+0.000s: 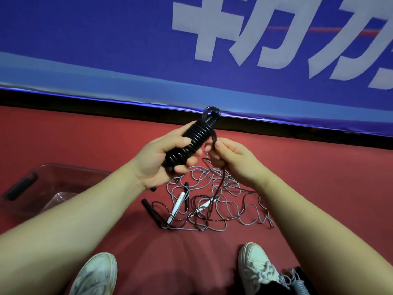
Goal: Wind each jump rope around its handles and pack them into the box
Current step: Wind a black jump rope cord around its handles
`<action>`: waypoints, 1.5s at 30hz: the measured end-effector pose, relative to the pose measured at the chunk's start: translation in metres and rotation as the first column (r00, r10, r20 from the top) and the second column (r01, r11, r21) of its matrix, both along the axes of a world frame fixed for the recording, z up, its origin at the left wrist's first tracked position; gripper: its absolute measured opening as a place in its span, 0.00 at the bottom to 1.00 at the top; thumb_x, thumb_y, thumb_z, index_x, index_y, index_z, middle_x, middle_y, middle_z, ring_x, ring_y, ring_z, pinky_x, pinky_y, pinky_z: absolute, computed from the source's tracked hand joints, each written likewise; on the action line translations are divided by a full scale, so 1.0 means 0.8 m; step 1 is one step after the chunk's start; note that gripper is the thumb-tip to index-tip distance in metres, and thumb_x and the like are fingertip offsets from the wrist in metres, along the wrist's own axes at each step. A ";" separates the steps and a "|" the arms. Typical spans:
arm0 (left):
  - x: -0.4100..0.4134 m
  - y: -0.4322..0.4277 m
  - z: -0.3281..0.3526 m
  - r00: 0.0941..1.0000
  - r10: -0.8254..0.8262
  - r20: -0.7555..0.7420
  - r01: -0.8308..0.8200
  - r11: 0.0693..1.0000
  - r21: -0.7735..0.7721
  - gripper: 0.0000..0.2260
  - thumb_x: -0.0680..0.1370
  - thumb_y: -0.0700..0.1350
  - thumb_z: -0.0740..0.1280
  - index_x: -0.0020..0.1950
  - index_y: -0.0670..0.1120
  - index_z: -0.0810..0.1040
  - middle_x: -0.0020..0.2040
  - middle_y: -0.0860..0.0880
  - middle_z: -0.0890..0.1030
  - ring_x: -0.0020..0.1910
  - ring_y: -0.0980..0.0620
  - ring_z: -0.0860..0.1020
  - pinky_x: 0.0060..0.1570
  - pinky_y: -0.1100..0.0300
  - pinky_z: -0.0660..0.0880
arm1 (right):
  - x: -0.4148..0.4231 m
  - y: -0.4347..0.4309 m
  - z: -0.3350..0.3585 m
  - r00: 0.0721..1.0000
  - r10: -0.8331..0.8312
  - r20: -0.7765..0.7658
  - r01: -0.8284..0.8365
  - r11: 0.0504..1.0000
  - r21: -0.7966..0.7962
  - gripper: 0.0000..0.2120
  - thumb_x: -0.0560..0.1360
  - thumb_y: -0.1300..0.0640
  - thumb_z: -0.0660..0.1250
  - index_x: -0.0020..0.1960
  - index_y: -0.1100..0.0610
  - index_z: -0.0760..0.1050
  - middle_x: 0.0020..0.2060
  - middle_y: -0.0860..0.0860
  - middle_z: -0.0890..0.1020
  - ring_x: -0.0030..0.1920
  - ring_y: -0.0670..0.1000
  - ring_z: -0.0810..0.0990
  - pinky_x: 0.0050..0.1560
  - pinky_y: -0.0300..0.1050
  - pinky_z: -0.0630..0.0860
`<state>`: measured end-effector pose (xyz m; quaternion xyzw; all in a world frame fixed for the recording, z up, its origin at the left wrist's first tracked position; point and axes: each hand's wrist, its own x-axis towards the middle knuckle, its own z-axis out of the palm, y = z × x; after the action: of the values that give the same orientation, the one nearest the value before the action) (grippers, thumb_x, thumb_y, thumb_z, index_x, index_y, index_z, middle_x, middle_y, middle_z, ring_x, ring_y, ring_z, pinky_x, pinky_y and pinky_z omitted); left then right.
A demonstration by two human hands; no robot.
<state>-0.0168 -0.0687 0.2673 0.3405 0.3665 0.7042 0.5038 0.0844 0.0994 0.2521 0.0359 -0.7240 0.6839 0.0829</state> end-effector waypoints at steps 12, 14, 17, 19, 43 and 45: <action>0.015 -0.008 0.007 0.448 -0.550 -0.704 0.037 0.799 -0.600 0.22 0.70 0.45 0.69 0.61 0.63 0.75 0.35 0.55 0.78 0.28 0.58 0.73 0.31 0.63 0.69 | 0.010 0.007 0.029 0.799 -0.006 0.601 -0.534 0.452 0.715 0.03 0.73 0.56 0.70 0.42 0.50 0.78 0.34 0.40 0.77 0.35 0.38 0.73 0.38 0.29 0.67; 0.022 0.000 0.000 0.305 -0.598 -0.742 -0.055 0.766 -0.640 0.22 0.69 0.47 0.69 0.61 0.67 0.75 0.36 0.52 0.79 0.28 0.56 0.71 0.34 0.60 0.70 | 0.003 -0.003 0.026 0.774 -0.066 0.630 -0.574 0.350 0.741 0.06 0.73 0.54 0.70 0.50 0.54 0.80 0.39 0.45 0.78 0.37 0.41 0.73 0.35 0.27 0.67; 0.027 0.008 -0.007 0.247 -0.617 -0.747 -0.130 0.743 -0.657 0.22 0.71 0.46 0.68 0.61 0.67 0.74 0.39 0.51 0.80 0.28 0.53 0.72 0.34 0.59 0.71 | 0.000 -0.004 0.028 0.751 -0.135 0.646 -0.569 0.362 0.738 0.05 0.75 0.55 0.68 0.49 0.53 0.80 0.41 0.46 0.79 0.40 0.44 0.75 0.41 0.34 0.72; 0.030 0.010 -0.007 0.231 -0.611 -0.757 -0.149 0.747 -0.648 0.22 0.70 0.46 0.68 0.60 0.67 0.74 0.39 0.54 0.80 0.31 0.53 0.74 0.37 0.59 0.72 | 0.001 0.000 0.031 0.745 -0.165 0.647 -0.558 0.377 0.739 0.05 0.77 0.54 0.64 0.44 0.53 0.78 0.39 0.48 0.79 0.41 0.48 0.75 0.46 0.41 0.72; 0.028 0.024 -0.008 0.805 0.105 -0.584 -0.340 0.888 -0.309 0.29 0.74 0.33 0.66 0.61 0.67 0.69 0.35 0.46 0.76 0.27 0.50 0.76 0.26 0.60 0.69 | 0.026 -0.013 0.043 0.804 -0.114 -0.583 0.583 -0.039 0.812 0.12 0.70 0.59 0.65 0.53 0.59 0.80 0.44 0.55 0.80 0.41 0.59 0.79 0.31 0.44 0.75; 0.026 0.024 -0.010 0.797 0.181 -0.576 -0.393 0.880 -0.267 0.30 0.73 0.34 0.66 0.66 0.63 0.70 0.37 0.45 0.78 0.28 0.49 0.75 0.27 0.59 0.69 | 0.027 -0.019 0.039 0.809 -0.164 -0.564 0.580 0.073 0.811 0.15 0.75 0.55 0.59 0.56 0.59 0.80 0.47 0.55 0.80 0.44 0.58 0.78 0.36 0.45 0.76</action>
<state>0.0037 -0.0494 0.2591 0.3601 0.6671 0.5673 0.3217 0.1059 0.0841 0.2833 0.0023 -0.9423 0.0050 0.3347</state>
